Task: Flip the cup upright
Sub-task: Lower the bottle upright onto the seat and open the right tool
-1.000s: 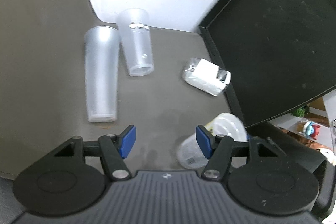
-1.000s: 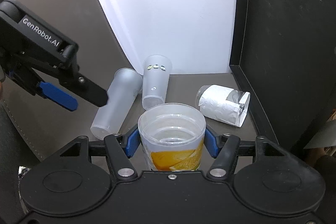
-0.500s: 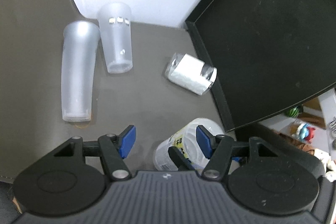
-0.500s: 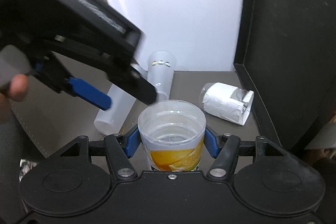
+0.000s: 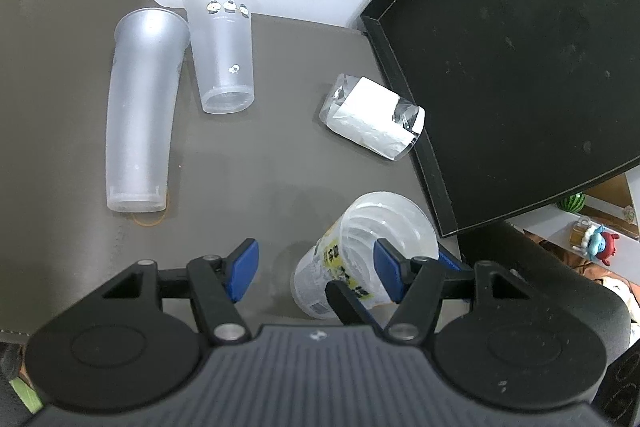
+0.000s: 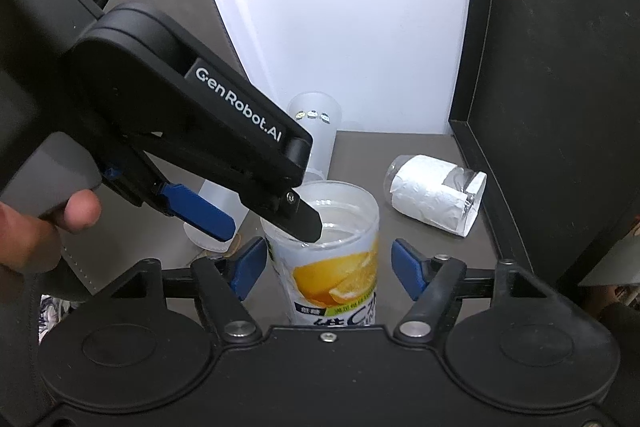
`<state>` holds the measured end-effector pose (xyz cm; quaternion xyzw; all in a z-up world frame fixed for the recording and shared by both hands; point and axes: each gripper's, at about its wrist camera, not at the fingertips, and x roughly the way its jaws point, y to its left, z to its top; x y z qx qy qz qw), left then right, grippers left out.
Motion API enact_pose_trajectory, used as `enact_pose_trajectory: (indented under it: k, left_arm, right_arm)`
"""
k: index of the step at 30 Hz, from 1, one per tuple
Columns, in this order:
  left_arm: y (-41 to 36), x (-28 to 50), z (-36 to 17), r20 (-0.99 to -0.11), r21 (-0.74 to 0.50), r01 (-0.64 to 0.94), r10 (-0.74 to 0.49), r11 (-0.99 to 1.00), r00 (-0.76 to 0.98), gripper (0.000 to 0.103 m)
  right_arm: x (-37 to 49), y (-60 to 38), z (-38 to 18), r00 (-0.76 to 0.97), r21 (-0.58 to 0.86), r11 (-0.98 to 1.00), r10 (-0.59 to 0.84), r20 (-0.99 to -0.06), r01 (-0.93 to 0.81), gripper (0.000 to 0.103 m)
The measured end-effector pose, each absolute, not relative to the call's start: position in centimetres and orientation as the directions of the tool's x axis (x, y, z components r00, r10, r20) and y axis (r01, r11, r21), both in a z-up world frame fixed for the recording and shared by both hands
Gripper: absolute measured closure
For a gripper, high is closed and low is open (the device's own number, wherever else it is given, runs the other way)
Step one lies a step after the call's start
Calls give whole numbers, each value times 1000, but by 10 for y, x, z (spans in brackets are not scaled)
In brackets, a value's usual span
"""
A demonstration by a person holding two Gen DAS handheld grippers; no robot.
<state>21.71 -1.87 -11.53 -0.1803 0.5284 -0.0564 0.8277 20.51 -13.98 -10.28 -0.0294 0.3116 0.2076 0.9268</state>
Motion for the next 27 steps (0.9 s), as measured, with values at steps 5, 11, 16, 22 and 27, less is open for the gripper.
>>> enact_pose_trajectory:
  k: [5, 11, 16, 22, 27]
  left_arm:
    - [-19, 216, -114, -852, -358, -100, -281, 928, 442, 41]
    - [-14, 211, -108, -848, -349, -103, -267, 931, 457, 41]
    - [-7, 202, -97, -834, -346, -119, -247, 931, 493, 41]
    - [-1, 187, -82, -818, -335, -116, -228, 935, 528, 41]
    - [4, 171, -69, -806, -323, -123, -204, 938, 556, 40]
  right_arm:
    - [203, -146, -99, 712, 105, 914, 374, -595, -392, 30]
    - [203, -157, -95, 665, 213, 902, 423, -615, -376, 29]
    - [202, -161, -88, 639, 259, 888, 455, -621, -381, 29]
    - [194, -166, -73, 630, 294, 877, 478, -612, -380, 23]
    - [188, -172, -59, 630, 315, 880, 475, -615, -356, 17]
